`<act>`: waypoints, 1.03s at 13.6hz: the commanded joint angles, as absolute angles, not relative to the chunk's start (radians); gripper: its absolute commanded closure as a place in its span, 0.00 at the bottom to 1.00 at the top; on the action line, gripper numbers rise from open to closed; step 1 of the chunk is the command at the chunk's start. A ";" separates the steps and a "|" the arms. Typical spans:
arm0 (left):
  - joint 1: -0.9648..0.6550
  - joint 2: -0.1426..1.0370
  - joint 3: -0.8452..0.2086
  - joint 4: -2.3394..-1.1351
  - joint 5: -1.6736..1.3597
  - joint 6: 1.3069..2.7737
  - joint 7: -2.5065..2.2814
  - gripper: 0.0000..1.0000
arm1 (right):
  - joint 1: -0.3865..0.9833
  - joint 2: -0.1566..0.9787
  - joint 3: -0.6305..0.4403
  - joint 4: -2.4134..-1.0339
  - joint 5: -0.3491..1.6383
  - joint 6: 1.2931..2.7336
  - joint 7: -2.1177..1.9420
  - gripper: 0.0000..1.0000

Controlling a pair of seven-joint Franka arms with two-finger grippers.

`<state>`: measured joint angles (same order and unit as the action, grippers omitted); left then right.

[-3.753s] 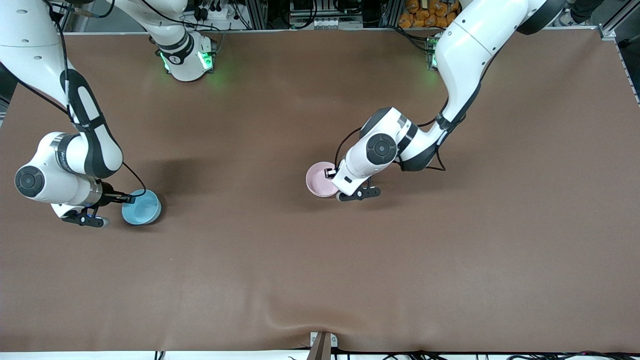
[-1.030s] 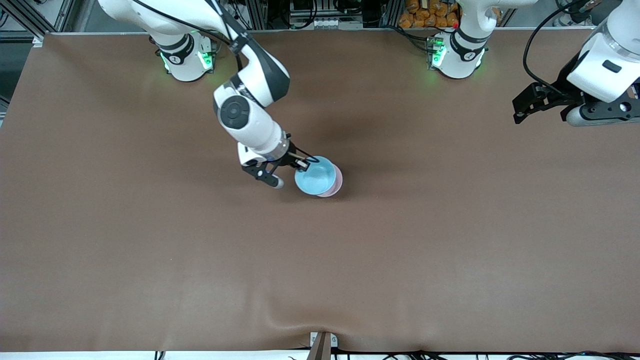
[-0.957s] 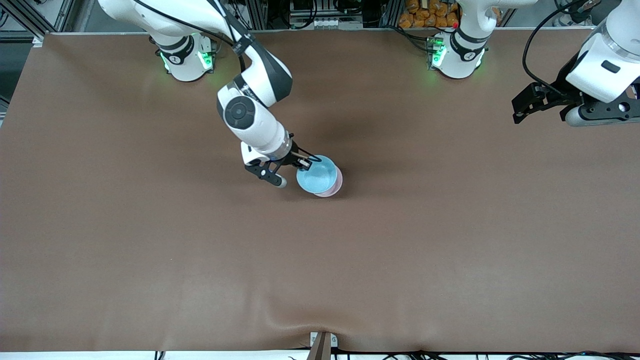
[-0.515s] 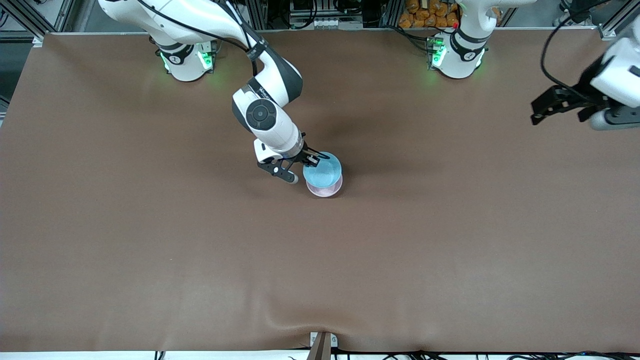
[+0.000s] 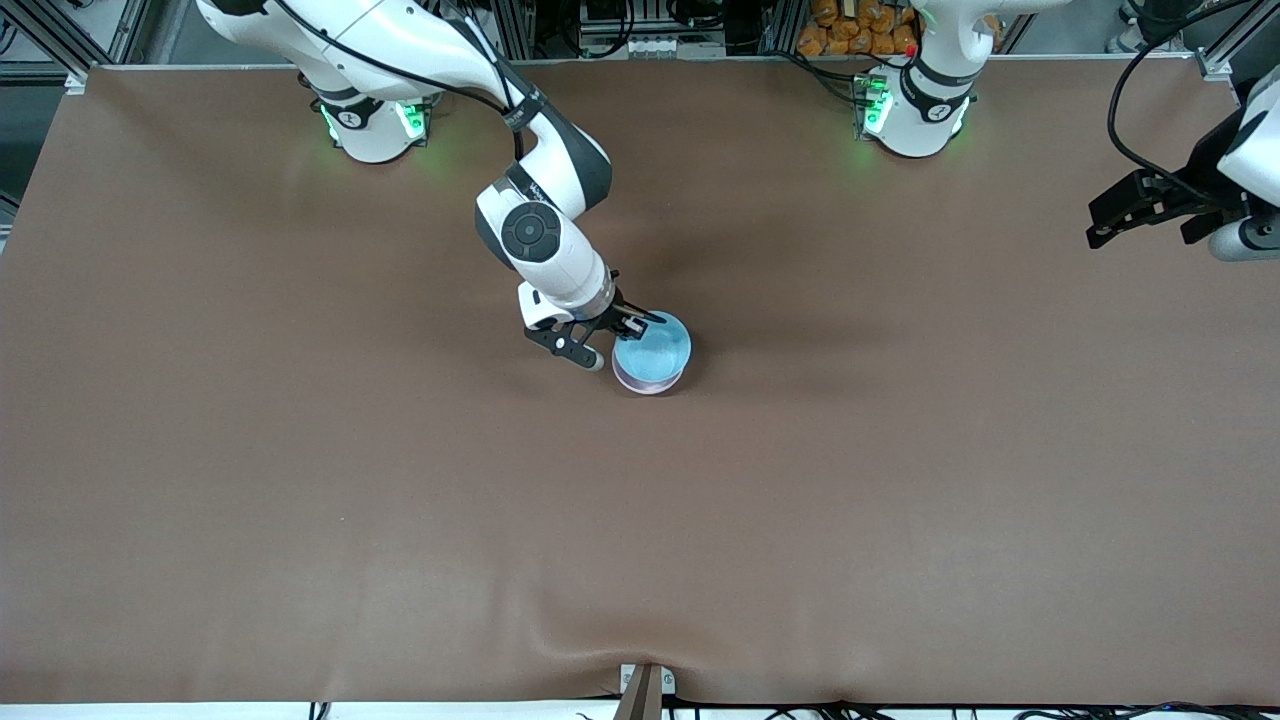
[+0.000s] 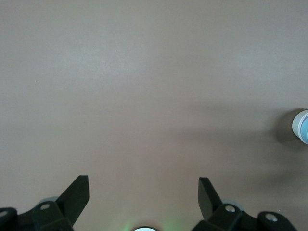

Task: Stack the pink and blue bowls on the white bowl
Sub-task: 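Lower the blue bowl into the stack and open the right gripper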

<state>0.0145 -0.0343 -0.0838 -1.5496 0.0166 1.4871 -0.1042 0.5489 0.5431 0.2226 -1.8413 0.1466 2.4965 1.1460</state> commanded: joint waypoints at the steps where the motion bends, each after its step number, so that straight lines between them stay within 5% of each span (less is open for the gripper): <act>1: 0.047 -0.051 -0.089 -1.551 0.009 1.471 -0.072 0.00 | 0.554 0.557 0.210 -1.816 0.118 2.484 1.173 0.86; 2: 0.051 -0.051 -0.087 -1.548 0.009 1.471 -0.043 0.00 | 0.552 0.555 0.210 -1.816 0.120 2.482 1.180 0.38; 3: 0.064 -0.051 -0.087 -1.548 0.008 1.471 -0.022 0.00 | 0.554 0.549 0.210 -1.816 0.118 2.482 1.193 0.00; 9: 0.072 -0.046 -0.097 -1.551 0.006 1.473 -0.002 0.00 | 0.523 0.388 0.105 -1.801 0.063 2.387 1.078 0.00; 14: 0.075 -0.048 -0.095 -1.569 0.012 1.495 -0.008 0.00 | 0.336 0.230 0.094 -1.807 0.061 2.076 0.673 0.00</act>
